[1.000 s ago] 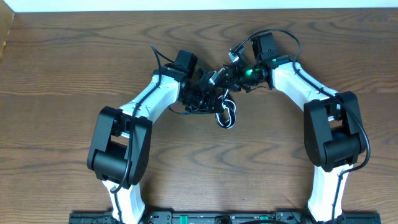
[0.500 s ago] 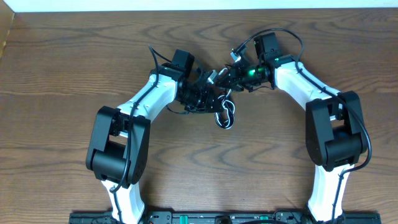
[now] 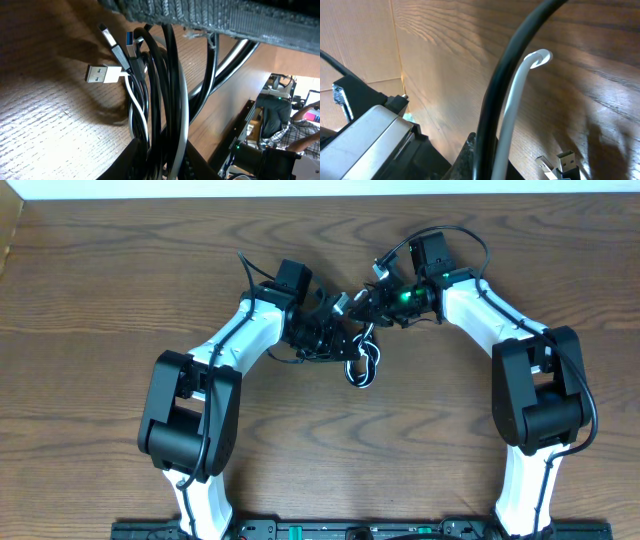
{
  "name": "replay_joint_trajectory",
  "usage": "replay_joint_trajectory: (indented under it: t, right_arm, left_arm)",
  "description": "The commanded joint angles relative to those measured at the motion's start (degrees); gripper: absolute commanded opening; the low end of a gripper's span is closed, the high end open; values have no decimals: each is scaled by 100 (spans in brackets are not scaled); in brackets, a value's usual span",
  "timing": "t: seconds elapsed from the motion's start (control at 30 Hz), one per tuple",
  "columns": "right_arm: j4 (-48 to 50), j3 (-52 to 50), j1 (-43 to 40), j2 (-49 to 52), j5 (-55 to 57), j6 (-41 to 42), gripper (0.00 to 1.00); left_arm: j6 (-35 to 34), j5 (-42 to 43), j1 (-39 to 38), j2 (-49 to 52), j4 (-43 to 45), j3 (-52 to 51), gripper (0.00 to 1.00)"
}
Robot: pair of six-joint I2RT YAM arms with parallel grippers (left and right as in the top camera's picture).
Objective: Untangle cables
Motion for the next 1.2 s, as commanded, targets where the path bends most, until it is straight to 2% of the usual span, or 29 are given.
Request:
replay_joint_trajectory:
  t: [0.0, 0.1, 0.17, 0.2, 0.3, 0.43, 0.7, 0.97, 1.17]
  right_arm:
    - [-2, 9, -9, 26, 55, -129, 1]
    - [-4, 9, -9, 26, 55, -131, 1]
    - [-4, 9, -9, 26, 55, -131, 1]
    - [-4, 9, -11, 26, 57, -133, 1]
    - [-20, 9, -26, 26, 61, -264, 1]
    - [-155, 9, -79, 26, 103, -444, 1]
    - [-748, 9, -223, 26, 1005, -542, 1]
    - [-942, 9, -136, 26, 1189, -623, 1]
    - [-962, 9, -90, 26, 1344, -494, 1]
  left_arm:
    - [68, 74, 46, -35, -35, -17, 22]
    - [70, 74, 46, -35, -35, -17, 21]
    - [70, 74, 46, -35, -33, -17, 8]
    - [70, 74, 46, -35, -35, -17, 8]
    - [37, 74, 129, -35, -37, -17, 8]
    - [-468, 105, 282, -37, -35, -17, 7]
    - [-734, 1226, 542, -42, 101, -17, 7]
    - [-1578, 1237, 570, -42, 651, -17, 7]
    - [-2640, 1008, 581, -42, 1040, -17, 8]
